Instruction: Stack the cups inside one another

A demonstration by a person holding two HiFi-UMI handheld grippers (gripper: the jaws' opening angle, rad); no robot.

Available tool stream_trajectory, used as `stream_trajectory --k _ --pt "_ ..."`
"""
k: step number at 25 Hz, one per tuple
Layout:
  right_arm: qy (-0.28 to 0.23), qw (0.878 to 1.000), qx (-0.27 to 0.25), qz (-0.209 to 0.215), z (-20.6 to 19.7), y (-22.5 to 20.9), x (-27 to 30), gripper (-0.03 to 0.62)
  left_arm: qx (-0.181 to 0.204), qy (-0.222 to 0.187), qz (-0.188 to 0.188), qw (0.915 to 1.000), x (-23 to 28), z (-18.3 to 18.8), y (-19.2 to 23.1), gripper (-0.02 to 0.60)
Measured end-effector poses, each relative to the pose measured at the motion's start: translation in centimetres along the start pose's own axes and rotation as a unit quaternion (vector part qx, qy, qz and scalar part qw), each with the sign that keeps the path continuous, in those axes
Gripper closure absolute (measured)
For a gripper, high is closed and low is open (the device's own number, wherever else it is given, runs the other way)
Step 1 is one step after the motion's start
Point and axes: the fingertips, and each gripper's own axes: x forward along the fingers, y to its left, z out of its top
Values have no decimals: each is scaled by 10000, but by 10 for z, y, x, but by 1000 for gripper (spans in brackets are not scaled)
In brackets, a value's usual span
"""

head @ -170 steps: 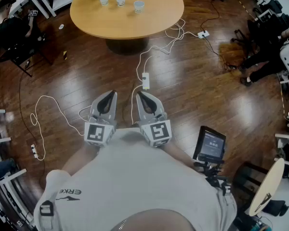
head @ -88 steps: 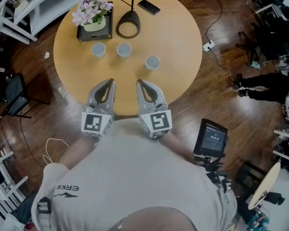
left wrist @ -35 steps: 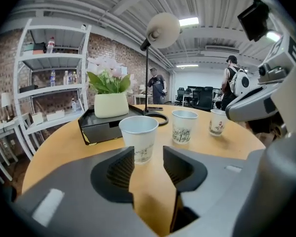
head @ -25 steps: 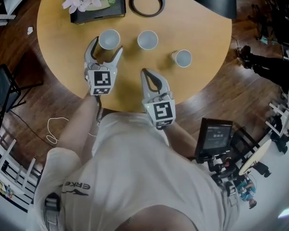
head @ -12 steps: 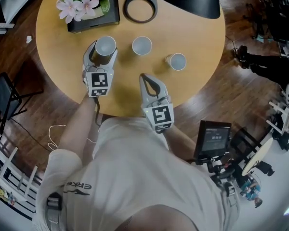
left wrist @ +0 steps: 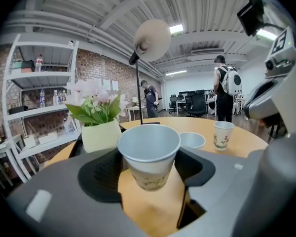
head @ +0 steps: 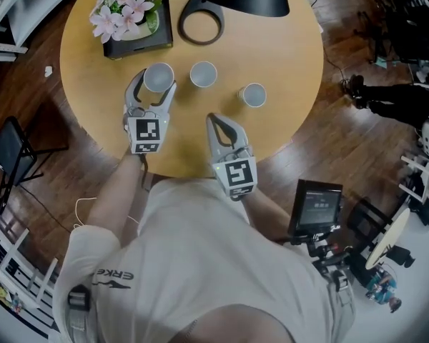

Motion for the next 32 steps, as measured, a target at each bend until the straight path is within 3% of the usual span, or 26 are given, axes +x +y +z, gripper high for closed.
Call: stream_trajectory --k 16,32 --pt "-893 9953 -110 -357 51 -24 -68 580 256 -702 -216 9970 -35 100 -50 253" --pt "-1440 9876 3 -626 64 -54 -113 580 571 -1091 -353 9918 -42 154 -90 253"
